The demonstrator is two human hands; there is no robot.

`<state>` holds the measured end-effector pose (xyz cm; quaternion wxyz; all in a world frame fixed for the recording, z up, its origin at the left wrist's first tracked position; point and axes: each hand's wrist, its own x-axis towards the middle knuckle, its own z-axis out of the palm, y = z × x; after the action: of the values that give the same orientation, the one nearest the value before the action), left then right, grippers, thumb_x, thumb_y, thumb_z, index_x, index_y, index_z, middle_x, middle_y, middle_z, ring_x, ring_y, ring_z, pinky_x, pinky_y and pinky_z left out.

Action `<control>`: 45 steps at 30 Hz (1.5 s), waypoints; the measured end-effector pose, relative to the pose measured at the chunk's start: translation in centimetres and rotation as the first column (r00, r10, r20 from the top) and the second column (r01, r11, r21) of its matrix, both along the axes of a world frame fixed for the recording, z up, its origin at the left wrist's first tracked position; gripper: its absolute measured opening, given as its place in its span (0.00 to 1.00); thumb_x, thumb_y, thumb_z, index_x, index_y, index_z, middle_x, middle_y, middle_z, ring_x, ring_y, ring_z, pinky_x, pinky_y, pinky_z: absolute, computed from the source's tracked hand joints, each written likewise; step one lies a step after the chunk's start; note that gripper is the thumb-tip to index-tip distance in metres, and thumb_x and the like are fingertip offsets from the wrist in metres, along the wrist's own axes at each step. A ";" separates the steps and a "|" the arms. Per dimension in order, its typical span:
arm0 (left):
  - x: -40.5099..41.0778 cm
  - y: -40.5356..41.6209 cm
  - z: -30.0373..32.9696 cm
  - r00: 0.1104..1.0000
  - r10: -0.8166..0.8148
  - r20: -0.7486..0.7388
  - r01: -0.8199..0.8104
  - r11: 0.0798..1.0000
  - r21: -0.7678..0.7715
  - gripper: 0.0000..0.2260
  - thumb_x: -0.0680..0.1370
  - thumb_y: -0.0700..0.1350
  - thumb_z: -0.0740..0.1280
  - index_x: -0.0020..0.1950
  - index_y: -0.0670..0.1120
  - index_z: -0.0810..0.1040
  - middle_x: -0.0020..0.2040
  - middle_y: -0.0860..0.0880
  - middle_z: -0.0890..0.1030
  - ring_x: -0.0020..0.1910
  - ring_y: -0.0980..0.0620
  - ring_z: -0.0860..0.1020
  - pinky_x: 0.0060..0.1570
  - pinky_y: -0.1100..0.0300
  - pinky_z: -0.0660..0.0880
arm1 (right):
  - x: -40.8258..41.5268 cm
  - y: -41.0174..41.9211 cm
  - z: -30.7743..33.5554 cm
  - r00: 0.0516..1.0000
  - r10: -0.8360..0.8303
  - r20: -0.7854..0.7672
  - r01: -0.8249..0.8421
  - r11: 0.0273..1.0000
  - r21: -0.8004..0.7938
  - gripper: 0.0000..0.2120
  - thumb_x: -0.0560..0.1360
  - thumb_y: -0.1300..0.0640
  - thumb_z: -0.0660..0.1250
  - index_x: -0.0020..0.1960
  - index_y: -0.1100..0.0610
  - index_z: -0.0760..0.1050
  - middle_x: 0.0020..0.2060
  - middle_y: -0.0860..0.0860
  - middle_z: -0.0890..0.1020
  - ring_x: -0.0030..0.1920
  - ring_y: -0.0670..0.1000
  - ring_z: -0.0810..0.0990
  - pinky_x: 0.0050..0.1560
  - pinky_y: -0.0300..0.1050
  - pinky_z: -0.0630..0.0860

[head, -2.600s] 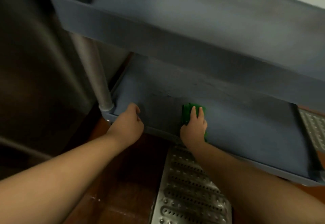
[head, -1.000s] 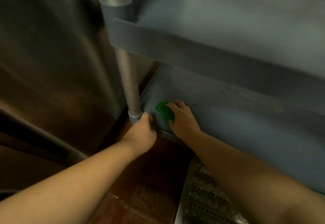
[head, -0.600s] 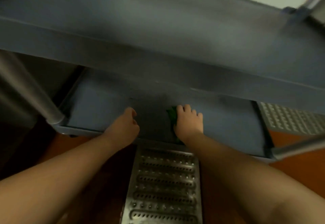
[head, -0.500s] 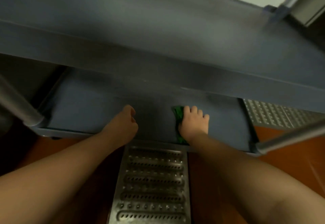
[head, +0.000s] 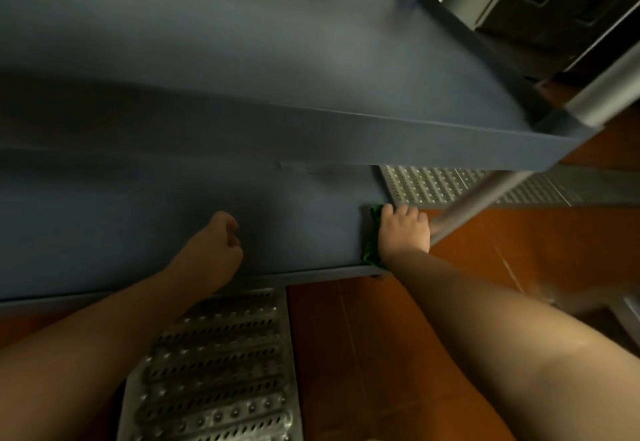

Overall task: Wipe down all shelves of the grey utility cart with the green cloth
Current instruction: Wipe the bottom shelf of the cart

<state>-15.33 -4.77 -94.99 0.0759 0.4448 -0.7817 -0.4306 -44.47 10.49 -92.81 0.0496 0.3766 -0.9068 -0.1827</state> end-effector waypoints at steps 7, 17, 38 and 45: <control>0.3 0.6 -0.2 1.000 0.002 -0.031 0.000 0.999 0.050 0.15 0.74 0.40 0.63 0.57 0.53 0.65 0.47 0.52 0.77 0.44 0.49 0.80 0.50 0.46 0.79 | 2.0 -0.6 -3.0 0.973 -0.129 0.190 0.136 0.990 -0.026 0.34 0.78 0.41 0.58 0.76 0.60 0.57 0.73 0.64 0.62 0.73 0.68 0.59 0.72 0.62 0.60; 3.2 -1.2 -0.5 0.998 0.064 -0.013 -0.063 0.996 0.058 0.15 0.74 0.39 0.63 0.58 0.50 0.67 0.49 0.49 0.78 0.44 0.48 0.80 0.50 0.47 0.79 | 0.5 -2.4 -3.1 0.882 -0.254 0.398 0.334 0.931 -0.146 0.34 0.74 0.61 0.67 0.77 0.51 0.58 0.73 0.59 0.59 0.69 0.67 0.63 0.68 0.62 0.69; 13.7 -5.0 -0.8 0.951 -0.057 0.304 0.154 0.940 -0.303 0.30 0.78 0.43 0.60 0.78 0.50 0.55 0.78 0.50 0.58 0.77 0.51 0.54 0.76 0.56 0.53 | -2.1 -8.7 -7.0 0.850 -0.082 0.520 0.325 0.859 -0.395 0.35 0.76 0.49 0.67 0.79 0.43 0.56 0.80 0.50 0.51 0.76 0.62 0.60 0.73 0.61 0.61; 18.6 -6.5 -0.2 0.951 -0.011 0.310 0.113 0.943 -0.312 0.29 0.79 0.47 0.58 0.79 0.51 0.53 0.79 0.51 0.56 0.78 0.51 0.54 0.76 0.56 0.52 | 5.0 -12.4 -7.1 0.866 -0.043 0.498 0.324 0.806 -0.496 0.34 0.73 0.52 0.70 0.77 0.48 0.63 0.79 0.54 0.59 0.73 0.63 0.64 0.73 0.54 0.61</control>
<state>3.25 -11.25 -95.21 0.0134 0.4619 -0.8581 -0.2240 -39.43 -1.96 -99.94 -0.0777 0.2848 -0.9374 0.1846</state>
